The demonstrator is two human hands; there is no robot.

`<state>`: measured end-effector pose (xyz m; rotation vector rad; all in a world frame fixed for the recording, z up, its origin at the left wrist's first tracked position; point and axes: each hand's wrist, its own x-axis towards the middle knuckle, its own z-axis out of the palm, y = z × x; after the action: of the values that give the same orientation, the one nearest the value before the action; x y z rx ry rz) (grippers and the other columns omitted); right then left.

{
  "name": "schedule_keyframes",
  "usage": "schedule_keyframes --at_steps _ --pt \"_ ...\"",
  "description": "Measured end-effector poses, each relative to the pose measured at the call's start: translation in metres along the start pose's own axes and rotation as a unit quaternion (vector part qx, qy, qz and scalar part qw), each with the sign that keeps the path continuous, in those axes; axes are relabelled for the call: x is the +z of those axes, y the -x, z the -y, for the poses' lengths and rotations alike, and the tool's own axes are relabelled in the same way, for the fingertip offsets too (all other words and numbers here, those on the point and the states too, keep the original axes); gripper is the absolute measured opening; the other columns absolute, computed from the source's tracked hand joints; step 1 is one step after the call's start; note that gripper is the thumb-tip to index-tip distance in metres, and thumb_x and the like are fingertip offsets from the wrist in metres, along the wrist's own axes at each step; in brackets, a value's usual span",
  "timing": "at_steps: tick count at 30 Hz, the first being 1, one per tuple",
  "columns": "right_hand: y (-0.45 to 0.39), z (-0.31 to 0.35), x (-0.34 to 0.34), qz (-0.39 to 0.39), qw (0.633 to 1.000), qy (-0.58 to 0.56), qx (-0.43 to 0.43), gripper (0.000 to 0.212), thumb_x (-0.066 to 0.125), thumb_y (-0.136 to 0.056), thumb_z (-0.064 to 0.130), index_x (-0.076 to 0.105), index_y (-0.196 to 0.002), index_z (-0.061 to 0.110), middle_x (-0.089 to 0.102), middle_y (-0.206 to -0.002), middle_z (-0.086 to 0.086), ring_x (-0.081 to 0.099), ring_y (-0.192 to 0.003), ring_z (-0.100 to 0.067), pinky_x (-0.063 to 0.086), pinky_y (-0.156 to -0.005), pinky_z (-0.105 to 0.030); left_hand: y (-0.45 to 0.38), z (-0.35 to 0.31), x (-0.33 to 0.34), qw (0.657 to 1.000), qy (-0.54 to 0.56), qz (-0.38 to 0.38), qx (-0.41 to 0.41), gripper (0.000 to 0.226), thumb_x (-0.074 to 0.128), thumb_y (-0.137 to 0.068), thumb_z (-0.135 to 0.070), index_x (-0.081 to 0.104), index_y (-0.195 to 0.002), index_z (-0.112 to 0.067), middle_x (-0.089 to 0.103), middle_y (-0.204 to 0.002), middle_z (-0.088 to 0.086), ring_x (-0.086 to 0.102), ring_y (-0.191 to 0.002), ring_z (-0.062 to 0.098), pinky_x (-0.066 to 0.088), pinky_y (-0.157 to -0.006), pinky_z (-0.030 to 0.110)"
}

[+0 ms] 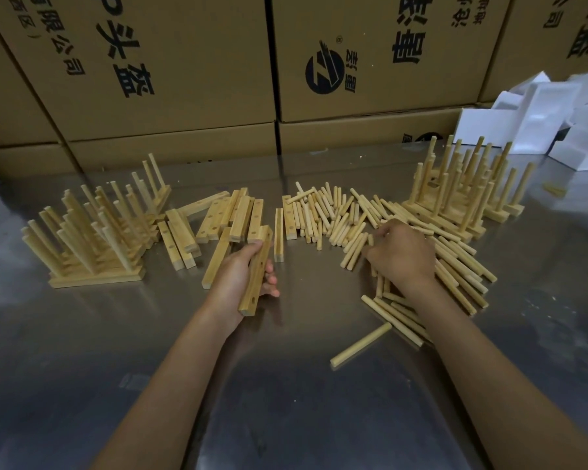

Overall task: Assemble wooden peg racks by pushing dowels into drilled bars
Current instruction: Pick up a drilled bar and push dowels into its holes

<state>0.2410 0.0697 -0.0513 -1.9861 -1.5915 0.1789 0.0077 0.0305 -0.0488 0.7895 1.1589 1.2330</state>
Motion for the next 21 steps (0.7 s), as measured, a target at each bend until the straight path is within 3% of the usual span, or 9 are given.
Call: schedule_keyframes --at_steps 3,5,7,9,12,16,21 --pt "-0.003 0.002 -0.008 -0.022 0.992 -0.115 0.058 0.028 0.072 -0.083 0.027 0.071 -0.11 0.018 0.072 -0.094 0.001 0.064 -0.101 -0.022 0.044 -0.101 -0.039 0.0 0.0 -0.002 1.0 0.007 0.018 -0.003 0.031 0.045 -0.106 -0.029 0.062 -0.119 -0.006 0.054 -0.062 0.004 0.052 -0.049 0.016 0.046 -0.04 0.027" --pt "-0.002 0.01 -0.015 -0.016 0.968 -0.247 0.043 0.024 0.07 -0.085 0.023 0.074 -0.108 0.017 0.071 -0.094 0.007 0.065 -0.096 -0.013 0.051 -0.088 -0.03 0.0 -0.001 -0.003 0.999 0.012 0.046 0.004 0.026 0.043 -0.107 -0.028 0.06 -0.123 -0.018 0.054 -0.061 0.004 0.051 -0.048 0.016 0.046 -0.04 0.028" --pt "0.008 0.026 -0.017 0.01 0.954 -0.297 -0.03 0.017 0.065 -0.089 0.021 0.074 -0.103 0.021 0.069 -0.094 0.012 0.062 -0.087 0.001 0.045 -0.072 -0.015 0.001 -0.001 -0.004 0.996 0.011 0.084 0.016 0.028 0.041 -0.107 -0.027 0.059 -0.128 -0.033 0.053 -0.062 0.004 0.051 -0.048 0.016 0.047 -0.042 0.029" --pt "0.024 0.042 -0.012 0.048 0.952 -0.271 -0.137 0.015 0.061 -0.092 0.021 0.071 -0.102 0.027 0.064 -0.092 0.015 0.057 -0.077 0.005 0.04 -0.062 -0.011 0.001 -0.001 -0.006 0.992 -0.003 0.121 0.026 0.034 0.04 -0.106 -0.027 0.059 -0.134 -0.035 0.053 -0.064 0.006 0.049 -0.049 0.016 0.05 -0.045 0.031" --pt "0.047 0.055 -0.002 0.076 0.947 -0.157 -0.271 0.019 0.055 -0.096 0.025 0.065 -0.111 0.028 0.051 -0.088 0.015 0.053 -0.071 -0.002 0.036 -0.056 -0.018 0.001 0.001 -0.007 0.987 -0.036 0.152 0.042 0.035 0.042 -0.106 -0.031 0.061 -0.135 -0.036 0.054 -0.066 0.007 0.048 -0.048 0.017 0.053 -0.049 0.032" --pt "0.053 0.058 -0.005 0.068 0.941 -0.126 -0.305 0.023 0.053 -0.098 0.028 0.066 -0.117 0.028 0.057 -0.1 0.005 0.062 -0.083 -0.014 0.054 -0.069 -0.033 0.002 0.002 -0.008 0.985 -0.077 0.142 0.067 0.027 0.051 -0.103 -0.04 0.065 -0.126 -0.044 0.053 -0.065 0.008 0.047 -0.048 0.019 0.053 -0.053 0.034" --pt "0.056 0.06 -0.009 0.053 0.937 -0.096 -0.332 0.022 0.054 -0.098 0.017 0.068 -0.113 0.021 0.065 -0.098 0.003 0.063 -0.082 -0.017 0.055 -0.073 -0.038 0.004 0.004 -0.011 0.976 -0.127 0.145 0.098 0.03 0.054 -0.099 -0.047 0.063 -0.127 -0.05 0.055 -0.066 0.008 0.051 -0.052 0.02 0.053 -0.057 0.034"
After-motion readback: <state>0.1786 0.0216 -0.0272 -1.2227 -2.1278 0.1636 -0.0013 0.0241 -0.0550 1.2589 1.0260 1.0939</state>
